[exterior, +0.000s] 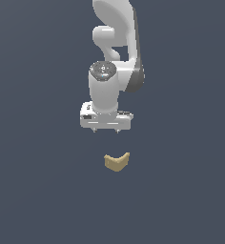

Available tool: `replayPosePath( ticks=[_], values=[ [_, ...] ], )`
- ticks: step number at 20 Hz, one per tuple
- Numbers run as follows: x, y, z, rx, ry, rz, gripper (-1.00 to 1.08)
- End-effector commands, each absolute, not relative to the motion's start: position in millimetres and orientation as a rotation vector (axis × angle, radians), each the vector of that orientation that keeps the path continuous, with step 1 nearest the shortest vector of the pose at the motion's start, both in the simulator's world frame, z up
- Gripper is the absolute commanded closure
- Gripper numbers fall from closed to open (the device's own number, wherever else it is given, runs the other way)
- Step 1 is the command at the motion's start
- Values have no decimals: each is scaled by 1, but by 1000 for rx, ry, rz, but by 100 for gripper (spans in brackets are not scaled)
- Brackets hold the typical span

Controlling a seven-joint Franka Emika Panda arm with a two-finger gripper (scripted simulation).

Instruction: Pick up the object and move it to a goal position.

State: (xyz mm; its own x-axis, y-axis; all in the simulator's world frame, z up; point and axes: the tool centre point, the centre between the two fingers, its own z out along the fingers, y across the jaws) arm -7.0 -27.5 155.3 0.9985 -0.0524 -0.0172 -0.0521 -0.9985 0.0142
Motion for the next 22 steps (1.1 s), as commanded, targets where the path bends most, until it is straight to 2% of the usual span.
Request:
replayPosePath(
  ticks=[1, 22],
  values=[
    [-6, -27, 155, 3126, -109, -27, -92],
    [31, -18, 153, 3037, -773, -21, -92]
  ],
)
